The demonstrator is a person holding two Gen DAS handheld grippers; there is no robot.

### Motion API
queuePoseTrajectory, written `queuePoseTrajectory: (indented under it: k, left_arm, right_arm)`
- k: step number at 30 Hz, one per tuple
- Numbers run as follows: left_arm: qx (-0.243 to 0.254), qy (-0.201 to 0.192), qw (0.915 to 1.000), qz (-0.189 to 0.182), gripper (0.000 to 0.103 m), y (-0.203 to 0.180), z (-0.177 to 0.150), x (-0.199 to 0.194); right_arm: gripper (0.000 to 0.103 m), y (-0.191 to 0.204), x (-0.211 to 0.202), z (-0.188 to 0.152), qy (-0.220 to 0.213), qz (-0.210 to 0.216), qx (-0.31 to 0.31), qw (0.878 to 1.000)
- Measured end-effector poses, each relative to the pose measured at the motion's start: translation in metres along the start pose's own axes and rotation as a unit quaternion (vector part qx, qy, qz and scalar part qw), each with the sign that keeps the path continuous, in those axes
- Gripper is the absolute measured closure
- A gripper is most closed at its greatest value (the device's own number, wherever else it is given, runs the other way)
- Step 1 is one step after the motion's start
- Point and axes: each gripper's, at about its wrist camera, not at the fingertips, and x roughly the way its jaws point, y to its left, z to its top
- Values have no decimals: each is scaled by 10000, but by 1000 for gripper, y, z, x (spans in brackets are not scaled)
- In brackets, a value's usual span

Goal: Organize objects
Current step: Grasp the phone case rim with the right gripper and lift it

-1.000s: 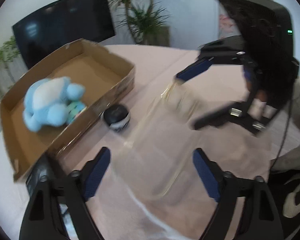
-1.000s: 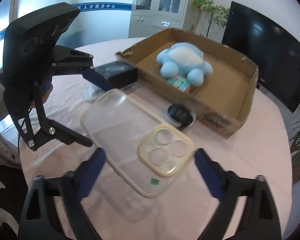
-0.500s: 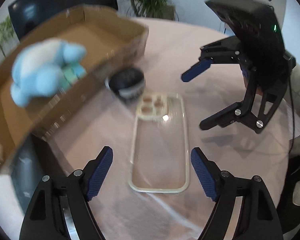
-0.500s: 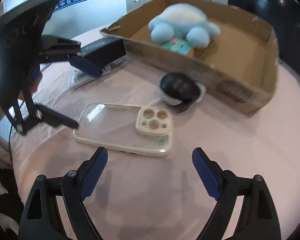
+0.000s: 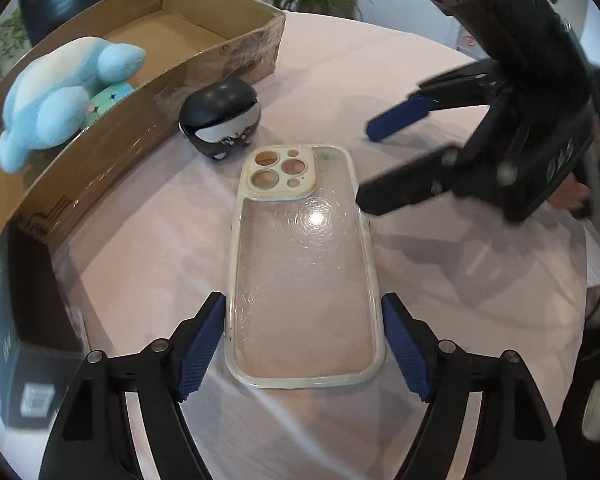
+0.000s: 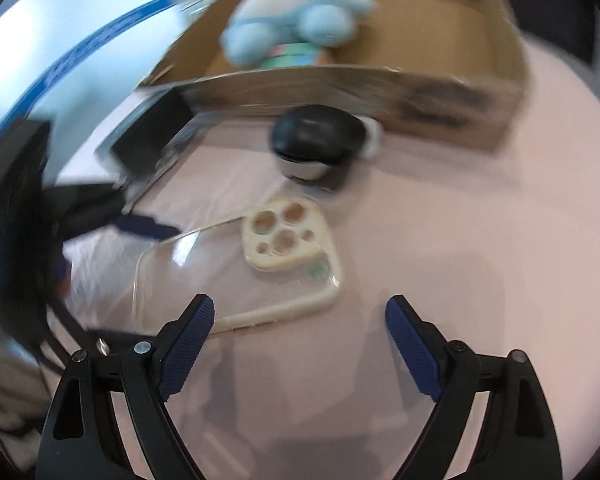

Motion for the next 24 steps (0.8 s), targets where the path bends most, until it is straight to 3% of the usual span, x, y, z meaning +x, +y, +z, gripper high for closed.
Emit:
queuePoseTrajectory:
  k: [3,6,8,12,15,20,24]
  left_arm:
    - [-321,-29,9994,117,26,-14,-9,-5]
    - [-839,-30,9957,396,26,-20,-12,-8]
    - [-803,-148,9940,732,26,-32,-16,-13]
    - [-655,-288,9927,972,26,-56,-22,-20]
    - [-347,-392,9876,1477,26,-76,-27,-21]
    - [-177,-473,9825,1794,26,-89,-29,-22]
    - [67,-536,9759,2113,26,-100,-27,-16]
  right_arm:
    - [15,-7,-11,-7,157,244,940,9951]
    - [15,-7,-10,-5,421,163,1457,9883]
    - [15,-3,-6,-1,642,23,1704,9833]
    - [15,6,13,18,1132,84,2068,9718]
    - [14,4,22,29,1486,33,2490,9570]
    - [12,8,38,38,2001,-200,2917,9351]
    - [12,6,48,43,2424,-376,3355,9096]
